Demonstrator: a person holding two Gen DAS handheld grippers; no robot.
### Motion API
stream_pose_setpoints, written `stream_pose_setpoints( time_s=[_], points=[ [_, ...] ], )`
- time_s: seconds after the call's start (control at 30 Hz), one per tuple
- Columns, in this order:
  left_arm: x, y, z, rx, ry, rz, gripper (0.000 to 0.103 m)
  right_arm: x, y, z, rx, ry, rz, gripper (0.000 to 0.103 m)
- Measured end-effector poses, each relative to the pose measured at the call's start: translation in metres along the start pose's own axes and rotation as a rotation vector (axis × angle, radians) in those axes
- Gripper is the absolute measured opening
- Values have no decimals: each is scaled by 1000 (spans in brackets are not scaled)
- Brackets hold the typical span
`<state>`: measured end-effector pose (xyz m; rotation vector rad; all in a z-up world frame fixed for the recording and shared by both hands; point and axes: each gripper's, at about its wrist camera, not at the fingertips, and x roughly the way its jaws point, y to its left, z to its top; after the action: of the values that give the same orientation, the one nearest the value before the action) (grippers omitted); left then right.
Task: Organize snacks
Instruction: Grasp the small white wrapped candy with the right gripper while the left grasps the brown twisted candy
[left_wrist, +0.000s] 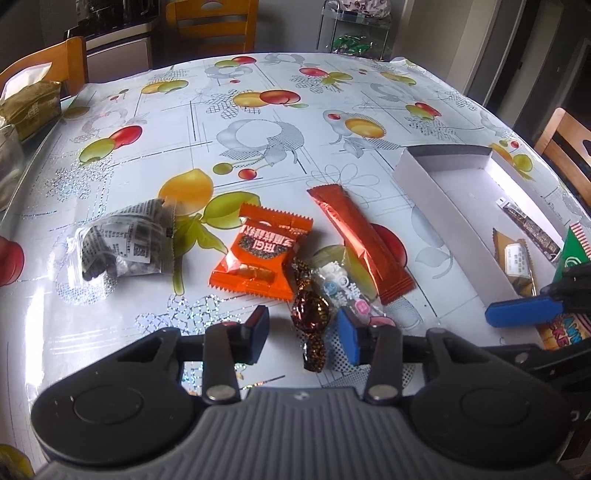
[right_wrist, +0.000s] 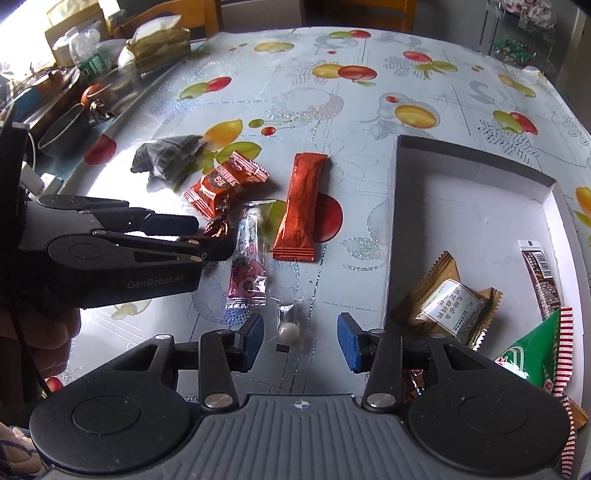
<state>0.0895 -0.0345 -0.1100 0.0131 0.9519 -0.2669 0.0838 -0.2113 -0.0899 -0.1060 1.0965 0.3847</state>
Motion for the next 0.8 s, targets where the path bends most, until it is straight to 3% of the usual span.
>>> stream_pose_setpoints(
  time_s=[0.27,0.57,0.8],
  points=[
    [3,-2,2,53,-4,-10,27,14,5,-2,-7,16,-10,44],
    [0,2,0,70,-1,-24,22,23,10,1,-26,17,-14,44],
    [-3,2,-3,62,6,-43,21,23,18,-1,-89,13,-38,25]
  ],
)
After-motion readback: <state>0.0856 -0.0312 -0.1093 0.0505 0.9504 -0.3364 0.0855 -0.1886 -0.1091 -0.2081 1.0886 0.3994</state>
